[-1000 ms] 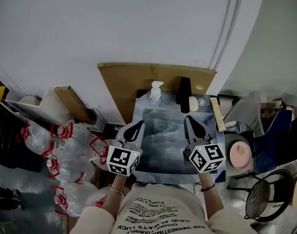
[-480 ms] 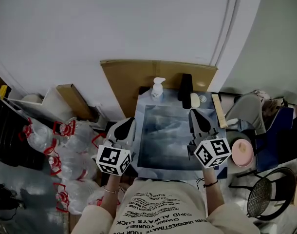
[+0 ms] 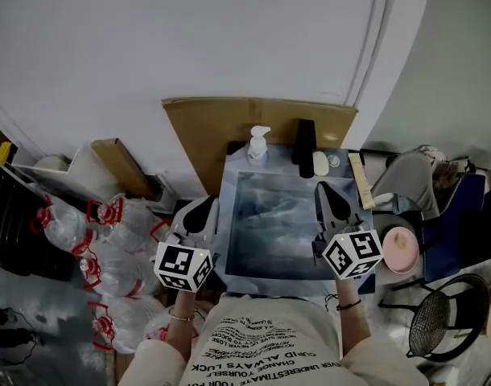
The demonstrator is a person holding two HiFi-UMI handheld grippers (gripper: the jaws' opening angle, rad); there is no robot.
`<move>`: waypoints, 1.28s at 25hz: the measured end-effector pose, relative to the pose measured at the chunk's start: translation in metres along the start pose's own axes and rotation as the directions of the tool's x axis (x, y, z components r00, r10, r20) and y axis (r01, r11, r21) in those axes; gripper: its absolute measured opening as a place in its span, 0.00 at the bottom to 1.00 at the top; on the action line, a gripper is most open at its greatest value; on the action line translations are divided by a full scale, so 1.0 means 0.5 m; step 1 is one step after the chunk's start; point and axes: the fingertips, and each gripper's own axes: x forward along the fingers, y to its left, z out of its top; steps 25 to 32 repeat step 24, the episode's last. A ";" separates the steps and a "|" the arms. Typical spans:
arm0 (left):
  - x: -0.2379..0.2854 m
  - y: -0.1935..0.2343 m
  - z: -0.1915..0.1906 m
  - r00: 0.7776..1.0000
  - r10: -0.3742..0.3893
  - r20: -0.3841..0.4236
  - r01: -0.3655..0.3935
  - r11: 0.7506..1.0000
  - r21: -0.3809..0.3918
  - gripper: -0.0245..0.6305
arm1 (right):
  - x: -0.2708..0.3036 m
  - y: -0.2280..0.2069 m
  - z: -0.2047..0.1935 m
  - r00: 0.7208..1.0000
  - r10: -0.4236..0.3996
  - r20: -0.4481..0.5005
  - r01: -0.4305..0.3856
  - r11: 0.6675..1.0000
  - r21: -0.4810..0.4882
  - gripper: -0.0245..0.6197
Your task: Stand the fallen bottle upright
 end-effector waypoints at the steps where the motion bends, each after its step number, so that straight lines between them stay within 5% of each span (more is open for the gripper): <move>1: -0.001 0.001 0.000 1.000 0.002 0.000 -0.002 1.000 -0.001 0.07 | -0.002 -0.001 -0.002 1.000 -0.003 -0.002 0.003 1.000 0.000 0.04; 32: 0.011 -0.006 -0.012 1.000 0.018 -0.015 -0.018 1.000 -0.003 0.07 | -0.018 -0.020 -0.017 0.999 -0.033 -0.023 0.033 0.999 -0.001 0.04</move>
